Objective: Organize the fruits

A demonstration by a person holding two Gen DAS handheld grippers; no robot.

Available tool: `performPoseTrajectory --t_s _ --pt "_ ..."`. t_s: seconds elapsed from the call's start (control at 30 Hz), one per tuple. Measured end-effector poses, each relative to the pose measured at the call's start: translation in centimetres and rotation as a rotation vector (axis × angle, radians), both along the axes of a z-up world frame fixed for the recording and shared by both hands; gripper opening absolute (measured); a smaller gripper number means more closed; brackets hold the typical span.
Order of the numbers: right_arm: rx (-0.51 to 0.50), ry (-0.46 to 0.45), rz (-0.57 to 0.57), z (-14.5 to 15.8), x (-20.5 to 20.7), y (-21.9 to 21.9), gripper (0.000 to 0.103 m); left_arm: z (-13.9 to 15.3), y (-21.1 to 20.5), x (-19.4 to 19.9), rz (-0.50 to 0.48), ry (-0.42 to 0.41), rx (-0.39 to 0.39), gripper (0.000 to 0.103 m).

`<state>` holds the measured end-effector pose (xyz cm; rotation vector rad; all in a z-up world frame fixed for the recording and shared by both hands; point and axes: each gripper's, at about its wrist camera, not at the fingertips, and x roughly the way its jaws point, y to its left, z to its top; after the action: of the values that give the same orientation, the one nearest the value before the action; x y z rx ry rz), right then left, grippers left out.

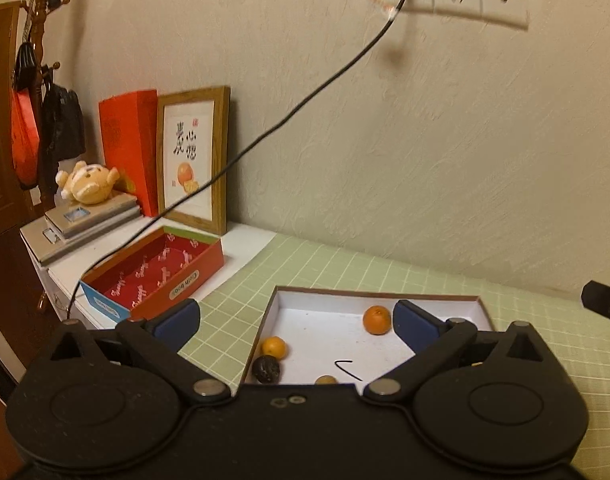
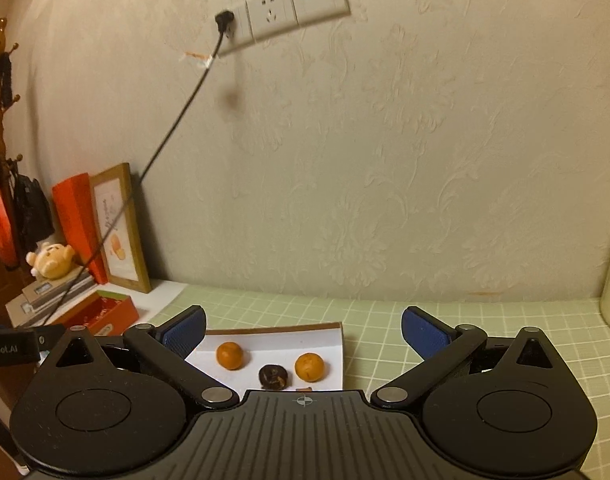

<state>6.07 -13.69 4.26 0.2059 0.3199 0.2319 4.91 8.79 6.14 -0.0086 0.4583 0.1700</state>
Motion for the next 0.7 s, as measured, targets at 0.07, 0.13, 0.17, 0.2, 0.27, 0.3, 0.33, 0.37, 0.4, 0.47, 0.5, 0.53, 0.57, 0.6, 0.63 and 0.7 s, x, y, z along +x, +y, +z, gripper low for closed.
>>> performPoseTrajectory --t_s 0.07,0.13,0.17,0.2,0.27,0.3,0.33,0.37,0.4,0.47,0.5,0.53,0.57,0.6,0.63,0.7 --pt "0.009 -0.013 -0.001 0.8 -1.5 -0.4 0.103 1.0 -0.5 -1.3 -0.010 -0.016 0.001 0.097" --pt "0.021 -0.031 0.001 1.8 -3.3 -1.0 0.103 1.9 -1.1 -2.8 -0.021 -0.038 0.004 0.097" --pt "0.027 -0.041 0.002 2.3 -4.1 -1.2 0.103 2.4 -1.4 -3.5 -0.028 -0.050 0.007 0.097" --pt "0.030 -0.052 0.003 2.8 -4.9 -1.4 0.103 2.8 -1.7 -4.2 -0.032 -0.060 0.009 0.097" --pt "0.036 -0.079 0.003 3.8 -6.8 -1.8 0.103 3.7 -2.3 -5.7 -0.048 -0.077 0.007 0.097" --pt "0.040 -0.093 0.003 4.2 -7.6 -2.2 0.103 4.0 -2.6 -6.4 -0.055 -0.084 0.004 0.097" --pt "0.042 -0.108 0.003 4.6 -8.5 -2.5 0.103 4.4 -2.8 -7.0 -0.059 -0.092 -0.001 0.097" --pt "0.043 -0.121 0.002 4.9 -9.4 -2.8 0.103 4.7 -3.1 -7.6 -0.065 -0.100 -0.005 0.097" --pt "0.044 -0.130 0.001 5.2 -10.1 -3.1 0.103 5.0 -3.3 -8.2 -0.075 -0.105 -0.009 0.097" --pt "0.045 -0.140 0.006 5.7 -11.4 -3.4 0.103 5.5 -3.7 -9.1 -0.095 -0.104 -0.018 0.097" --pt "0.045 -0.145 0.006 5.9 -11.9 -3.6 0.103 5.7 -4.0 -9.5 -0.101 -0.105 -0.021 0.097" --pt "0.042 -0.148 0.005 6.0 -12.4 -3.7 0.103 5.8 -4.2 -9.9 -0.111 -0.106 -0.021 0.097" --pt "0.039 -0.153 0.006 6.1 -12.7 -3.8 0.103 5.8 -4.4 -10.2 -0.119 -0.107 -0.019 0.097" --pt "0.033 -0.160 0.003 6.1 -13.0 -3.9 0.103 5.9 -4.7 -10.5 -0.124 -0.109 -0.013 0.097" --pt "0.024 -0.161 0.000 6.1 -13.0 -4.0 0.103 5.8 -4.9 -10.6 -0.127 -0.110 -0.007 0.097" --pt "0.008 -0.160 -0.003 6.2 -13.1 -4.1 0.103 5.7 -5.4 -10.9 -0.133 -0.108 0.002 0.097"
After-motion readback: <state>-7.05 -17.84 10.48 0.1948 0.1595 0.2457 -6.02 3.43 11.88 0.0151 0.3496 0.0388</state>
